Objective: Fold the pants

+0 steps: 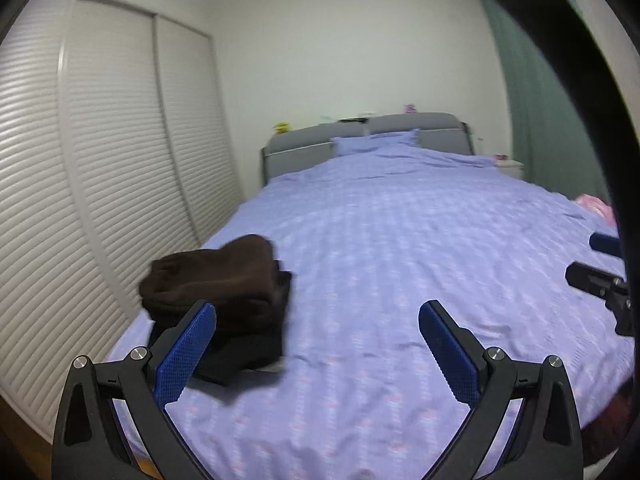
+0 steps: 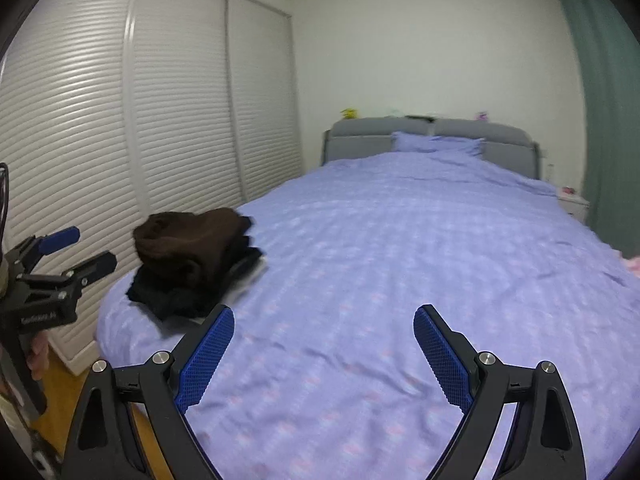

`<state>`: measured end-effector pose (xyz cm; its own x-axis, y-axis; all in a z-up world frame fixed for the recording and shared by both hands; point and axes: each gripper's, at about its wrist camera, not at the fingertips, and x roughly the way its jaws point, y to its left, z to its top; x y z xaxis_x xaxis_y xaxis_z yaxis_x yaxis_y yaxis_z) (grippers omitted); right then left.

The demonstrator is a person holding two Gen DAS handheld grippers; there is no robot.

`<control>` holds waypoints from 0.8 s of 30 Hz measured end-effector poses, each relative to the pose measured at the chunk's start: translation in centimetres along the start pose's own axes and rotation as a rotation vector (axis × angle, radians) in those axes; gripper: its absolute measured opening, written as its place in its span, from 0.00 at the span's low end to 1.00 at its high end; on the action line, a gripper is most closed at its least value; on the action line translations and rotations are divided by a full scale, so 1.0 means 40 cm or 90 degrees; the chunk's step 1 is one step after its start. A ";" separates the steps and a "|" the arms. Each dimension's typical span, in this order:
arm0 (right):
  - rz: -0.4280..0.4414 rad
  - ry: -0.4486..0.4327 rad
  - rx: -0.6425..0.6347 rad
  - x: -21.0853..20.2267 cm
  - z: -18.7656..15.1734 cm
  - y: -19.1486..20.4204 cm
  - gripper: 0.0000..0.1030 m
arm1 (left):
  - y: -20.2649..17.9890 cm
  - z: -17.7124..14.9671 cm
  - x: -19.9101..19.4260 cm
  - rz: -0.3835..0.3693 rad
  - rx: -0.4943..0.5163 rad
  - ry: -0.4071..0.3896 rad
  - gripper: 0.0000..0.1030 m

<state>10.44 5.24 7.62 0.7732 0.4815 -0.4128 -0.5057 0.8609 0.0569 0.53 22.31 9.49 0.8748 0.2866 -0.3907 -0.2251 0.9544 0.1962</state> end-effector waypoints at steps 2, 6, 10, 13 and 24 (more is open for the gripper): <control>-0.019 -0.005 0.000 -0.051 -0.022 -0.039 0.90 | -0.066 -0.004 -0.016 -0.017 0.014 0.000 1.00; -0.050 0.001 0.014 -0.149 -0.075 -0.124 0.90 | -0.172 -0.003 -0.043 -0.060 0.018 -0.007 1.00; -0.080 0.000 0.039 -0.234 -0.127 -0.204 0.90 | -0.264 -0.005 -0.070 -0.103 -0.004 -0.001 1.00; -0.100 -0.002 0.069 -0.284 -0.161 -0.265 0.90 | -0.329 -0.014 -0.087 -0.125 -0.017 0.011 1.00; -0.159 0.009 0.097 -0.346 -0.245 -0.350 0.90 | -0.434 -0.067 -0.114 -0.148 -0.015 0.021 1.00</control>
<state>3.08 -15.10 3.65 0.8608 0.2505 -0.4430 -0.2367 0.9677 0.0873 -0.69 4.66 5.46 0.8897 0.0615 -0.4524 -0.0298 0.9966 0.0768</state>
